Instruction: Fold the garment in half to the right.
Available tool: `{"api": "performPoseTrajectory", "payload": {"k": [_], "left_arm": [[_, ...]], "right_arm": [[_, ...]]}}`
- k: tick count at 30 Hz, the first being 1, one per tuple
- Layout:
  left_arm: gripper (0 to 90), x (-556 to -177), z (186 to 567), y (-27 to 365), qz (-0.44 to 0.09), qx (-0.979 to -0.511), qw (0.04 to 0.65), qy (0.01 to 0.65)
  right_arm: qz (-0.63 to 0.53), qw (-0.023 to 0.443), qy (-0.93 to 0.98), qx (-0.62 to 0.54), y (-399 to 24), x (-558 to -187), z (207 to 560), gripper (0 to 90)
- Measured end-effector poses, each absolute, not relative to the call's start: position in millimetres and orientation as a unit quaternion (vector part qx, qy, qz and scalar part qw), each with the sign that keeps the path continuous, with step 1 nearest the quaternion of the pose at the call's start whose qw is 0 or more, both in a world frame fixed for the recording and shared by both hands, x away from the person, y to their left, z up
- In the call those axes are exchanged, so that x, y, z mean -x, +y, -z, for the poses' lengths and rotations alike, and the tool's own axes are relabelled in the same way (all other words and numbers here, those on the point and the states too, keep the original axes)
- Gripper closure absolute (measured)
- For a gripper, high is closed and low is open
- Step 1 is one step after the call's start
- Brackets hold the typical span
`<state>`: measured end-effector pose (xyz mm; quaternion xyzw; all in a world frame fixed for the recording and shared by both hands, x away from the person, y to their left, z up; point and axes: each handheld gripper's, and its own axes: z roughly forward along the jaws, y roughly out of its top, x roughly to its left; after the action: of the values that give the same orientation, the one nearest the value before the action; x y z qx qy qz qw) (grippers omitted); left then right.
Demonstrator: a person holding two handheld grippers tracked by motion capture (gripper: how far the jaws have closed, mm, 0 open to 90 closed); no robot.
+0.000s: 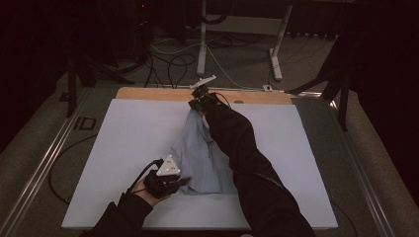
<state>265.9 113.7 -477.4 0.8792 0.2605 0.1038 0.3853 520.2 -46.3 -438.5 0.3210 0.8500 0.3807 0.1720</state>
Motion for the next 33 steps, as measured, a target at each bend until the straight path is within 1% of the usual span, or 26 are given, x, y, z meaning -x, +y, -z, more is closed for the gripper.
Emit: {"api": "performPoseTrajectory", "payload": {"k": [18, 33], "left_arm": [[87.0, -271.3, 465.7, 85.4, -0.109, -0.888, 0.382, 0.229], [87.0, -277.9, 465.9, 56.0, -0.104, -0.897, 0.378, 0.205]], "right_arm": [[-0.391, 0.180, 0.839, -0.332, -82.6, -519.4, 430.2, 84.8], [-0.395, 0.182, 0.834, -0.340, -115.8, -519.8, 427.2, 84.7]]}}
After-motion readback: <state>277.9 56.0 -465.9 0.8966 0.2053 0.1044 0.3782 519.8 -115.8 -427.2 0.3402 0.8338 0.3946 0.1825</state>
